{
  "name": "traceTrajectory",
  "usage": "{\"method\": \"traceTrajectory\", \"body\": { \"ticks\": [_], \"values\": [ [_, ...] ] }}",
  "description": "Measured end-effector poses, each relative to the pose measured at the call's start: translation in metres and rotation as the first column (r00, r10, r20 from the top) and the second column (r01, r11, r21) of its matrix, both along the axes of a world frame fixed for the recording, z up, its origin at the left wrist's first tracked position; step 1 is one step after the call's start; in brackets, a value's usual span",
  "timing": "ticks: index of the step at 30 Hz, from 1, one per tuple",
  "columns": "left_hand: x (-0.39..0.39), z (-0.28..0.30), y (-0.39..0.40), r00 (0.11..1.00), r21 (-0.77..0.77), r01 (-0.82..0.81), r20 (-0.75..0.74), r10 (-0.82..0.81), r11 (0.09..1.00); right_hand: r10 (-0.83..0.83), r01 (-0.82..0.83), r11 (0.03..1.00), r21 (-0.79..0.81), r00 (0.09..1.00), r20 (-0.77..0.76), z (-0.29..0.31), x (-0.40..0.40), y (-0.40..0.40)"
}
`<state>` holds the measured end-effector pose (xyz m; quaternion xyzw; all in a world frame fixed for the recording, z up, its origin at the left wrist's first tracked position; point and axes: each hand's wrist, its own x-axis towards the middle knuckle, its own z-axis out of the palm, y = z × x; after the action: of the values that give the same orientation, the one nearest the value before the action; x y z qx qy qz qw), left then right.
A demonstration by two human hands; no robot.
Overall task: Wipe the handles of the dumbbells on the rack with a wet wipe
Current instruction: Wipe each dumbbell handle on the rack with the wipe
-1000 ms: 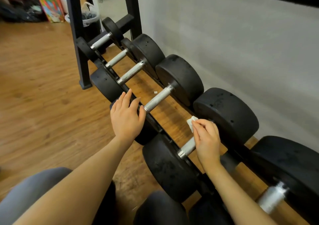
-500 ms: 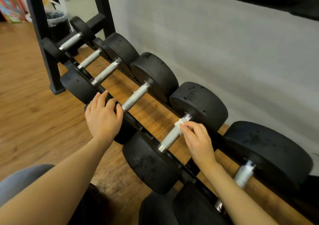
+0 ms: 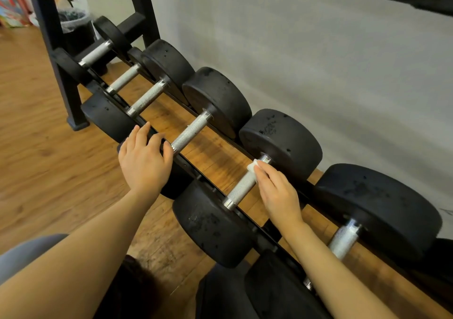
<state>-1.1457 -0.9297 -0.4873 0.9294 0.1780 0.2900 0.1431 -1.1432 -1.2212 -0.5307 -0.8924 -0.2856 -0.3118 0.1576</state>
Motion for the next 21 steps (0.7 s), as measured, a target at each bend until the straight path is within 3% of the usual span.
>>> {"method": "traceTrajectory", "body": {
  "ticks": [5, 9, 13, 18, 21],
  "values": [
    [0.002, 0.0, -0.001, 1.0, -0.003, -0.015, 0.006, 0.015, 1.0, -0.045, 0.044, 0.995, 0.084, 0.999, 0.012, 0.003, 0.008, -0.009],
    [0.002, -0.002, 0.0, 0.999, 0.003, -0.007, 0.038, 0.007, 1.0, 0.092, -0.092, 0.996, 0.003, 0.996, 0.009, -0.002, 0.004, -0.001],
    [0.001, -0.002, 0.0, 0.998, 0.004, 0.006, 0.054, -0.006, 1.0, -0.044, 0.047, 0.998, 0.052, 0.998, -0.049, 0.006, 0.006, -0.006],
    [0.001, -0.001, 0.0, 0.999, 0.005, 0.005, 0.033, -0.005, 1.0, 0.022, -0.023, 1.0, -0.02, 0.998, -0.063, 0.007, 0.001, 0.0],
    [0.001, 0.0, 0.0, 1.0, -0.003, 0.002, 0.016, -0.002, 1.0, -0.051, 0.046, 0.997, -0.061, 0.994, -0.092, 0.01, 0.009, -0.003]
  ]
}}
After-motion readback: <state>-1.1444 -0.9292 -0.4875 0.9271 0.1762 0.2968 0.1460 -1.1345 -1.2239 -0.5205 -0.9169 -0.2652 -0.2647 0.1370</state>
